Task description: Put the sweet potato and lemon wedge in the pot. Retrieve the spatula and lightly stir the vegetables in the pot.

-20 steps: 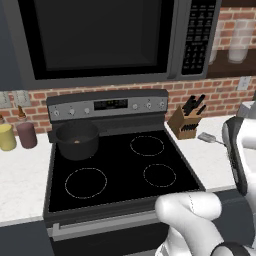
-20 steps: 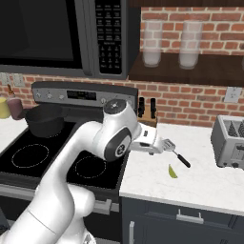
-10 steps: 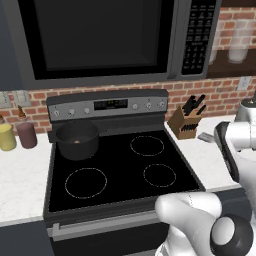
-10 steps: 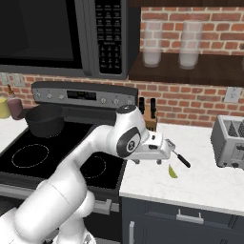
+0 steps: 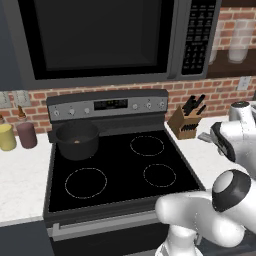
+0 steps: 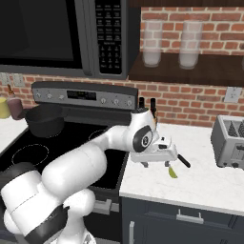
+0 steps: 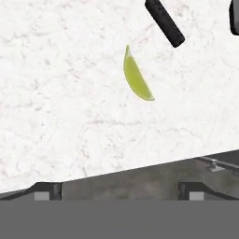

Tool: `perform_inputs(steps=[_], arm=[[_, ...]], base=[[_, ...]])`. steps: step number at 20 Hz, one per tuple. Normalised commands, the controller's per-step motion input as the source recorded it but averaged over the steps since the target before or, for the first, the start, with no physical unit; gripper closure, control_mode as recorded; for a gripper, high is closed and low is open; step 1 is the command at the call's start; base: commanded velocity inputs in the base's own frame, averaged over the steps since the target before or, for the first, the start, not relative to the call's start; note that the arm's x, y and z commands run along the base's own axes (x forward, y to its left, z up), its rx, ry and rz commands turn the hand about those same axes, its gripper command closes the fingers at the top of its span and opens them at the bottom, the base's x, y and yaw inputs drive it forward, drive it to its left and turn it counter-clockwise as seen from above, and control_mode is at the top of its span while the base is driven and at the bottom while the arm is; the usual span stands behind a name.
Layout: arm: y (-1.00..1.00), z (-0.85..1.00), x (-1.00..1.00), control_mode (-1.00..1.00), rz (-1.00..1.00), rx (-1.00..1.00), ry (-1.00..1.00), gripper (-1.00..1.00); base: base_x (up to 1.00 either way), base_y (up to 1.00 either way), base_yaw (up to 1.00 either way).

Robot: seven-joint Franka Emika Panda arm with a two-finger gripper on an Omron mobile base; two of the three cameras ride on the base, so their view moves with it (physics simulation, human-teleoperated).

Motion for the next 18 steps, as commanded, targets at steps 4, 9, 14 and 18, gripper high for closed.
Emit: perform_inputs(steps=[4, 9, 14, 18], arm=[[-0.40, -0.37, 0.29, -1.00, 0.00, 0.08, 0.13, -1.00], [-0.35, -0.32, 0.21, -1.00, 0.01, 0.12, 0.07, -1.00], [-0.23, -0.22, 0.19, -1.00, 0.03, 0.12, 0.02, -1.00], [-0.06, -0.23, 0.18, -1.00, 0.03, 0.10, 0.02, -1.00]], base=[[0.00, 0.00, 0.00], [0.00, 0.00, 0.00], [0.00, 0.00, 0.00], [0.00, 0.00, 0.00]])
